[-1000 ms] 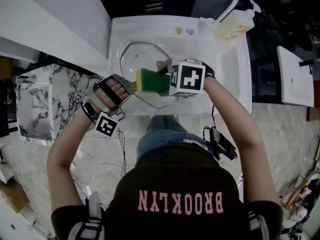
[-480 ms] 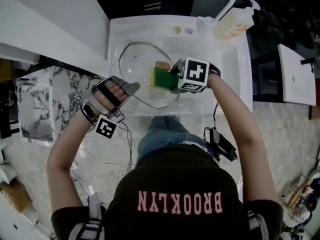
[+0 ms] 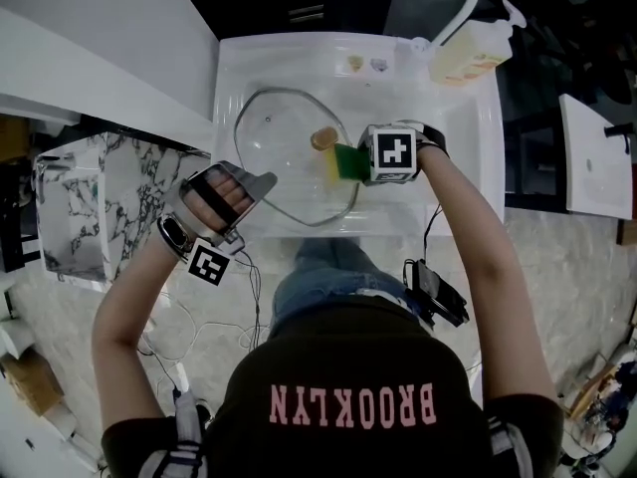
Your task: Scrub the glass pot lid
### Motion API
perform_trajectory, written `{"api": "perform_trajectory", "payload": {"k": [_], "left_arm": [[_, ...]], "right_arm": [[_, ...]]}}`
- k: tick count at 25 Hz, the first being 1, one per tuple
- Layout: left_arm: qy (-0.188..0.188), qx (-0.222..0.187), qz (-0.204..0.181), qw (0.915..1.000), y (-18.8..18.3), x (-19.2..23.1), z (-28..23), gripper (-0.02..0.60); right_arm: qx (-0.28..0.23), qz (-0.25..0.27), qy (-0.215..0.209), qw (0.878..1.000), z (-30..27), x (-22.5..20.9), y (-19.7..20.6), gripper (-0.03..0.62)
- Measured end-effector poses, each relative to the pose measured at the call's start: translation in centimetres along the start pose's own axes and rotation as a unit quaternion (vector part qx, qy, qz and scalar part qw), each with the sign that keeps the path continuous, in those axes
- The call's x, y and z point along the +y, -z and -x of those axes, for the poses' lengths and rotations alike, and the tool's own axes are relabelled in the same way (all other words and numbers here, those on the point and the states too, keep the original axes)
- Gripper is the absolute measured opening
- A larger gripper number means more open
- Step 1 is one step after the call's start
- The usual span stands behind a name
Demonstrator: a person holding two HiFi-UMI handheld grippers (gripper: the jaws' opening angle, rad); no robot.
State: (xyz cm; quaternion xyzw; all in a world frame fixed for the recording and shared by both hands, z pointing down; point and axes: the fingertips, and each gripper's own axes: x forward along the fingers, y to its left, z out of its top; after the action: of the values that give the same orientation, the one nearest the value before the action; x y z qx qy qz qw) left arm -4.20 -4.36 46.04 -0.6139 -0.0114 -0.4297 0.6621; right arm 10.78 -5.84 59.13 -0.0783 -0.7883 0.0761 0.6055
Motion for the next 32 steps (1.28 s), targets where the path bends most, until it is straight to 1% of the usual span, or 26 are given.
{"api": "perform_trajectory", "payload": {"k": [3,7,12,14,17,20,22,24,26,28,32], "left_arm": [[0.002,0.000,0.003,1.0000,0.0,0.0,0.0,0.049],[0.004,-0.001,0.006,1.0000,-0.1,0.2,-0.1,0.049],[0.004,0.000,0.001,1.0000,0.1,0.2,-0.4,0.049],[0.004,-0.002,0.001,1.0000,0.0,0.1,-0.4,0.049],[0.003,-0.002,0.001,1.0000,0.0,0.1,-0.4,0.049],[0.002,0.000,0.000,1.0000,0.0,0.2,-0.3,0.049],[0.001,0.001,-0.003,1.0000,0.0,0.2,-0.3,0.049],[0.000,0.002,-0.006,1.0000,0.1,0.2,-0.4,0.049],[-0.001,0.003,-0.008,1.0000,0.0,0.2,-0.3,0.049],[-0.002,0.004,-0.010,0.9999,0.0,0.3,-0.4,0.049],[-0.004,0.004,-0.007,1.0000,-0.1,0.4,-0.4,0.049]], "right_arm": [[0.001,-0.039,0.009,0.999,-0.9,-1.4,1.5,0.281],[-0.005,-0.080,0.027,0.996,-2.1,-3.0,2.3,0.281],[-0.010,-0.130,0.047,0.990,-2.0,-4.0,3.5,0.281],[-0.028,-0.147,0.063,0.987,-0.4,-4.4,3.7,0.281],[-0.090,-0.156,0.094,0.979,4.3,-5.1,2.2,0.281],[-0.147,-0.127,0.139,0.971,10.0,-5.7,-0.8,0.281],[-0.163,-0.080,0.169,0.969,13.2,-5.6,-3.7,0.281],[-0.163,-0.021,0.191,0.968,15.5,-5.1,-7.0,0.281],[-0.153,0.035,0.194,0.968,16.5,-4.3,-10.0,0.281],[-0.140,0.077,0.181,0.970,16.5,-3.5,-12.5,0.281],[-0.105,0.130,0.160,0.973,14.4,-3.0,-15.7,0.281]]}}
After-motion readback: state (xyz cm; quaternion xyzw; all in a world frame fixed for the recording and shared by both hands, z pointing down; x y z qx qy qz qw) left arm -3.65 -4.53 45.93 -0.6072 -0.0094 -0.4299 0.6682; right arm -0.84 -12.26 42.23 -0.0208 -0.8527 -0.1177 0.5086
